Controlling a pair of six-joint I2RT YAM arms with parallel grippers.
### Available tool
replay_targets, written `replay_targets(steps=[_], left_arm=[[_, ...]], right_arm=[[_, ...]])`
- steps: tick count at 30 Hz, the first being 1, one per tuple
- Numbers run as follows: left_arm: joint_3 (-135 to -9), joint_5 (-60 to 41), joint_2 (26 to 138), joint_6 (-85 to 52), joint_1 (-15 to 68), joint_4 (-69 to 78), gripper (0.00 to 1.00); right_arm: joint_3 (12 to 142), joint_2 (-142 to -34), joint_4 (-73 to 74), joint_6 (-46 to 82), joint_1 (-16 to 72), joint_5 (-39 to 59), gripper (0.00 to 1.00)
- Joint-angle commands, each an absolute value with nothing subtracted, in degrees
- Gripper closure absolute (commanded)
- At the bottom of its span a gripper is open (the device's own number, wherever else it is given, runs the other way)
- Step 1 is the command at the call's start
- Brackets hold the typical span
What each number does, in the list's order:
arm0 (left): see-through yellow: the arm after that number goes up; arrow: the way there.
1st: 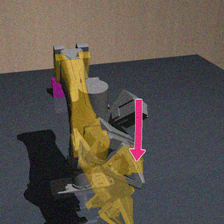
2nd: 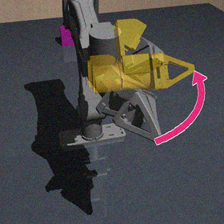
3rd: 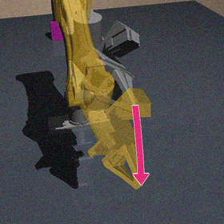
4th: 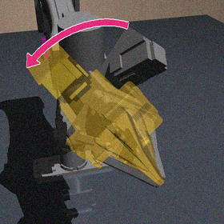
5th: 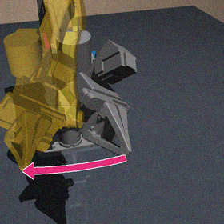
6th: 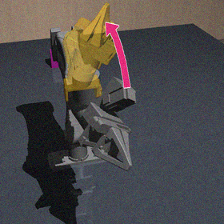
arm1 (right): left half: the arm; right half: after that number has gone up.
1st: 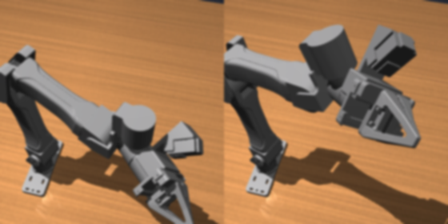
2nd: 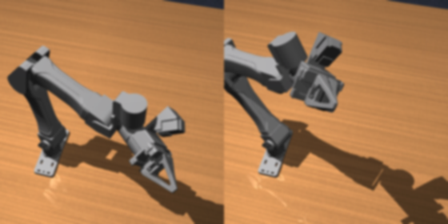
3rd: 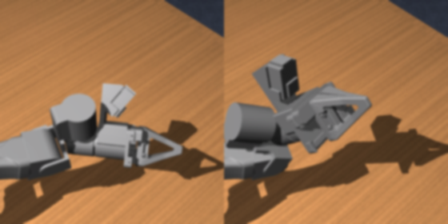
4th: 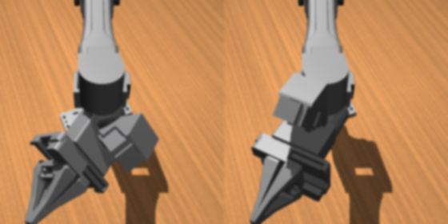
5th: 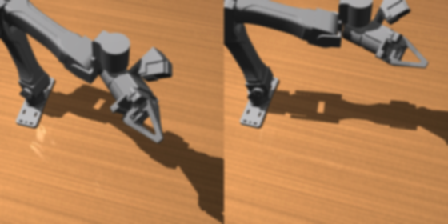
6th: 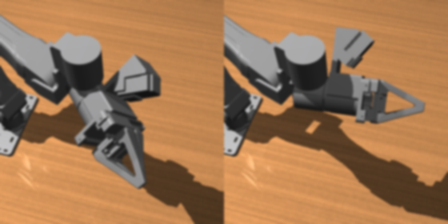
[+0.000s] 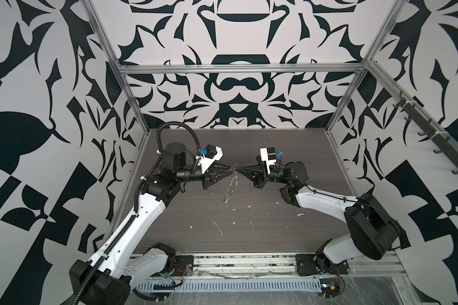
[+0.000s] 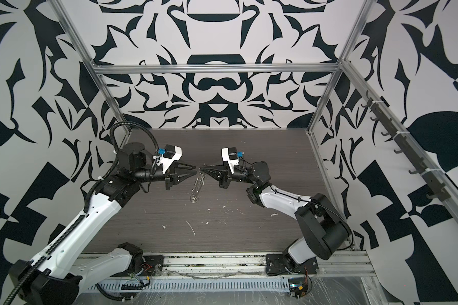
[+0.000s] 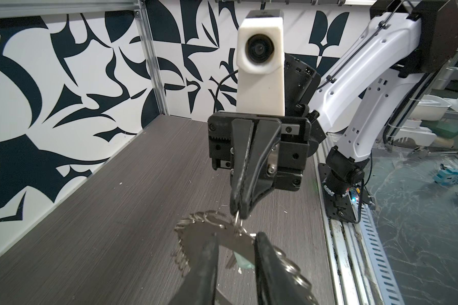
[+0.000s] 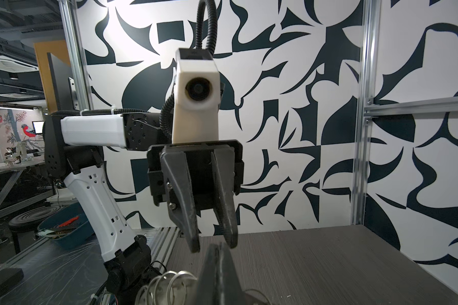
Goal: Remove the keys from the keyring
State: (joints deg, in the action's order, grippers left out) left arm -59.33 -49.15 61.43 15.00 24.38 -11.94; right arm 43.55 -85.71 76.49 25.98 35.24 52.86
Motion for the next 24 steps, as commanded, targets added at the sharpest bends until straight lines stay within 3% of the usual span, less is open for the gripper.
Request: replay_targets(steps=[1,19,22,24], left_arm=[[-58.83,-51.86,62.29,13.89,24.21,-9.93,0.73],[-59.64,-52.22,63.0,13.45,24.69,-9.32,0.86],[-59.5,-52.06,62.75,13.61,24.66,-9.34,1.0],[-59.45,-51.56,62.43,14.24,24.67,-9.77,1.0]], right_arm=[[46.48,-84.63,81.54,26.96,35.39,51.94,1.0],[48.05,-85.67,81.56,27.24,36.63,52.56,1.0],[48.12,-85.78,81.56,27.15,36.65,52.56,1.0],[48.0,-85.79,81.54,27.38,36.58,52.82,1.0]])
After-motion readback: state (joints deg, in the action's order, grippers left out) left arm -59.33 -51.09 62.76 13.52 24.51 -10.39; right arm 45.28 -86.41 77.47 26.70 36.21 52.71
